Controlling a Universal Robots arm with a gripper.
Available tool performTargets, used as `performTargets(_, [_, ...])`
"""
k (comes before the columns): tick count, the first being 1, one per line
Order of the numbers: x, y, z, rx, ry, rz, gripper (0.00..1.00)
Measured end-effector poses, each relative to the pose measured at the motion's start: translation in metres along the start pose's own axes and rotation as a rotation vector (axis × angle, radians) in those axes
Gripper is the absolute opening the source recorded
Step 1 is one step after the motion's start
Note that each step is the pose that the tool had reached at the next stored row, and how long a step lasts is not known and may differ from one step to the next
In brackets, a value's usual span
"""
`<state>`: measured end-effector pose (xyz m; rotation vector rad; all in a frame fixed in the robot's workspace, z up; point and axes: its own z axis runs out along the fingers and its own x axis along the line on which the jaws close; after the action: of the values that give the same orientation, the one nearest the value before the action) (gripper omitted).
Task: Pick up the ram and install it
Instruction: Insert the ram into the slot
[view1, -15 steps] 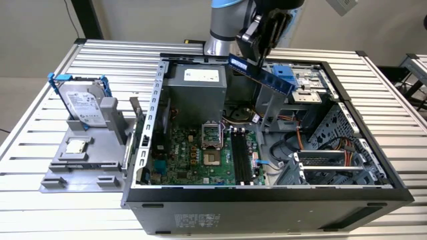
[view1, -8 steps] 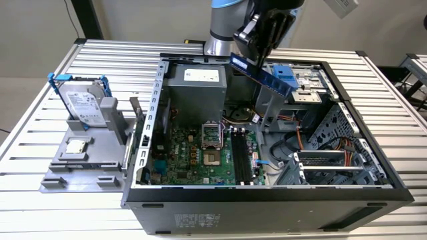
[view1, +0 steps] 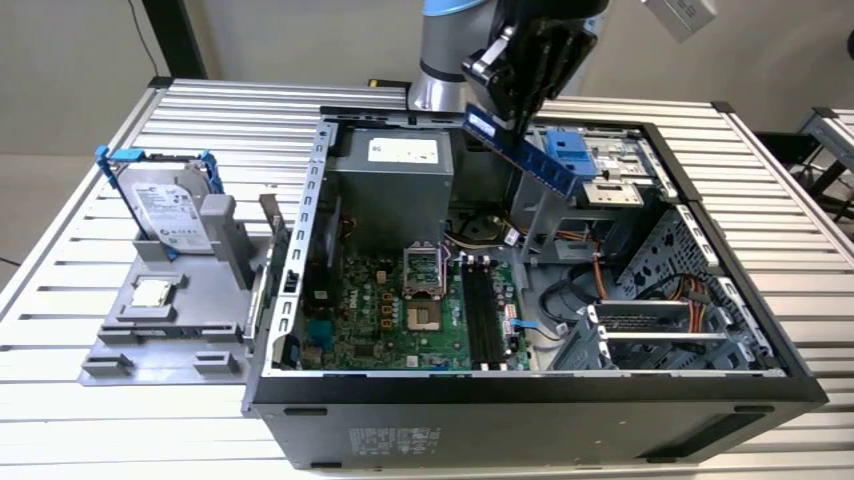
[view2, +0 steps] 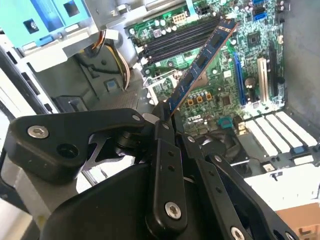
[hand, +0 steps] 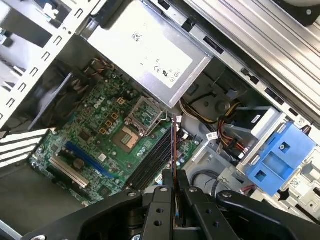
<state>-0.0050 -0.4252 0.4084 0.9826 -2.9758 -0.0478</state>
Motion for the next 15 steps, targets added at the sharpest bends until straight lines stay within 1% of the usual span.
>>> performTargets(15, [0.0, 0.0, 0.0, 0.0005, -0.0057, 0.182, 0.0])
